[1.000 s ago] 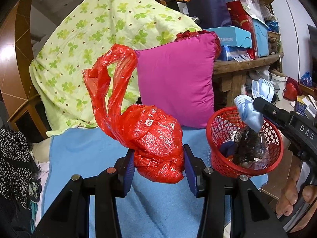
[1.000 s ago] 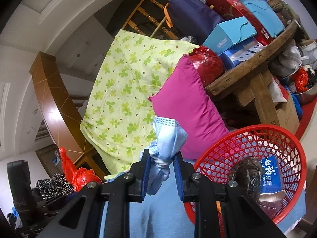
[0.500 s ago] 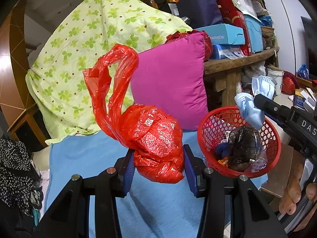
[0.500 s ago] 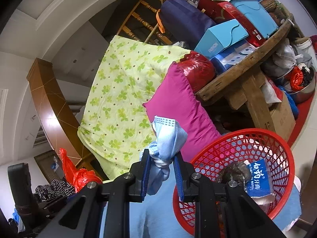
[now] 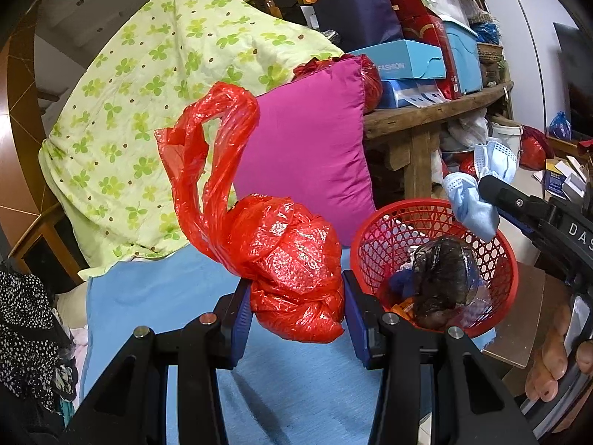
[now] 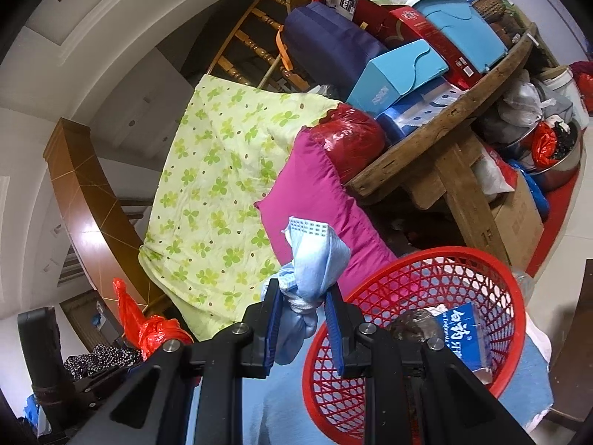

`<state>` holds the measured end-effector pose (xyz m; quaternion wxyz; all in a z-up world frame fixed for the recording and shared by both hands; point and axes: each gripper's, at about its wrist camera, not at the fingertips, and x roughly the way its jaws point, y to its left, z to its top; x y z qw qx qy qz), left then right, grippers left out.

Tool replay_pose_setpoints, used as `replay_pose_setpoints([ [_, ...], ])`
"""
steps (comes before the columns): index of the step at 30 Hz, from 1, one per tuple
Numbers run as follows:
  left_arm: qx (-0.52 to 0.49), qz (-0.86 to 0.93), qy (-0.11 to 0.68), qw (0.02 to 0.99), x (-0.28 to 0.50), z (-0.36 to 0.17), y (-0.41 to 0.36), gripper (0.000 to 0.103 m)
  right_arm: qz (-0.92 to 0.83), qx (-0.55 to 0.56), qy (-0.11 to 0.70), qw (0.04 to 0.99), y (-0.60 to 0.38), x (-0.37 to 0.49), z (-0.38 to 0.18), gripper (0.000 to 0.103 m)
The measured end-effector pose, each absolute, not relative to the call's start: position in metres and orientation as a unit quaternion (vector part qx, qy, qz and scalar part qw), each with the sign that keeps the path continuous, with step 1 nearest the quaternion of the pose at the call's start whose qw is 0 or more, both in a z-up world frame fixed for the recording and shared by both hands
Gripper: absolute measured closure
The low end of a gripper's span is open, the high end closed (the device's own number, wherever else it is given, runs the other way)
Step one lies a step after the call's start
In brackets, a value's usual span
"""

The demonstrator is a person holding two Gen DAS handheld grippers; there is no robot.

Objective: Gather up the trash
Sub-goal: 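Carry the red bag and blue tissue toward the red basket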

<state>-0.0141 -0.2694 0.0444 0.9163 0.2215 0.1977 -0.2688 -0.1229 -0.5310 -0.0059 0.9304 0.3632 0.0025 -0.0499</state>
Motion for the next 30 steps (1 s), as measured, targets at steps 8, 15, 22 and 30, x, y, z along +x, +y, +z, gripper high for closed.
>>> replay_pose_setpoints([
  [8, 0.229, -0.278, 0.202, 0.911, -0.016, 0.038, -0.284, 0.055, -0.059, 0.371, 0.0, 0.927, -0.543, -0.131, -0.011, 0.078],
  [15, 0.235, -0.285, 0.204, 0.907, -0.017, 0.034, -0.299, 0.055, -0.065, 0.379, -0.001, 0.923, -0.555, -0.136, -0.016, 0.078],
  [22, 0.242, -0.292, 0.205, 0.902, -0.02, 0.029, -0.316, 0.055, -0.069, 0.386, -0.001, 0.92, -0.564, -0.141, -0.02, 0.078],
  [30, 0.246, -0.304, 0.21, 0.896, -0.02, 0.022, -0.333, 0.055, -0.076, 0.396, -0.001, 0.915, -0.574, -0.149, -0.026, 0.078],
])
